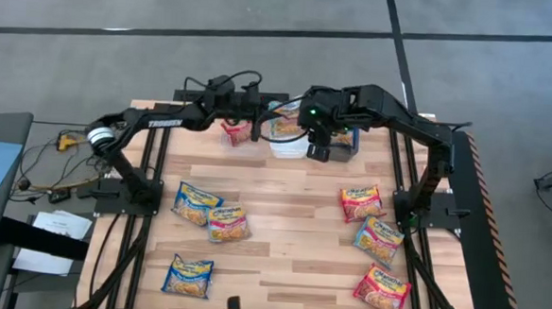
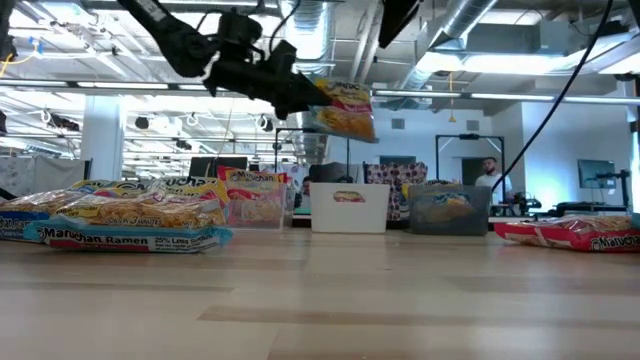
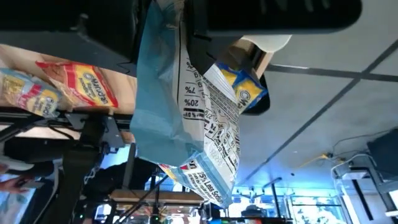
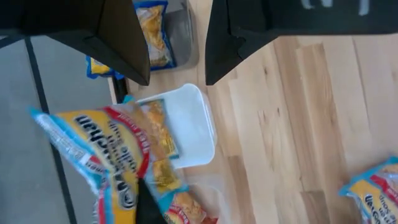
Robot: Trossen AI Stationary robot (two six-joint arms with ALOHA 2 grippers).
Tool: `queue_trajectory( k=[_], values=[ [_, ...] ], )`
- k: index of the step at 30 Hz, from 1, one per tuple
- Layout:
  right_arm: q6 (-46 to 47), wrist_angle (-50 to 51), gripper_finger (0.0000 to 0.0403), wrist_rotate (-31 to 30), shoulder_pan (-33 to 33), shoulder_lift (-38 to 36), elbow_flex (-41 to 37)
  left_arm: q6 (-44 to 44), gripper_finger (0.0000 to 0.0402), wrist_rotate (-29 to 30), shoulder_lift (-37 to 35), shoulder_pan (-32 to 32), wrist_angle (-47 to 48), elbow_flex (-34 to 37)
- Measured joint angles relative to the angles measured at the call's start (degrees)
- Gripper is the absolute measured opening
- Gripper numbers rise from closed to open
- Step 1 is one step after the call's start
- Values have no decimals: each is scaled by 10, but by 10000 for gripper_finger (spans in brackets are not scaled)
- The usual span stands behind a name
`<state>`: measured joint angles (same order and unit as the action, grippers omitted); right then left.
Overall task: Sort Maruchan noodles
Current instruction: Put the light blue noodle pack into the white bin
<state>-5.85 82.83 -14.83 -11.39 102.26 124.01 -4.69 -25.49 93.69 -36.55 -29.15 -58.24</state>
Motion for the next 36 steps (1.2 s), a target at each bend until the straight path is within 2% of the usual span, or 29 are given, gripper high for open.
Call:
queue_trajectory(
  k=[6, 20, 36],
  values=[
    [3, 10, 175, -7, -1, -46, 0, 23, 27, -54, 53, -24, -13, -28],
    [10, 12, 175, -7, -15, -121, 0, 100, 27, -73, 156, -46, -49, -28],
    [24, 26, 175, -5, -14, -120, 0, 118, 28, -37, 173, -47, -34, -28]
  ],
)
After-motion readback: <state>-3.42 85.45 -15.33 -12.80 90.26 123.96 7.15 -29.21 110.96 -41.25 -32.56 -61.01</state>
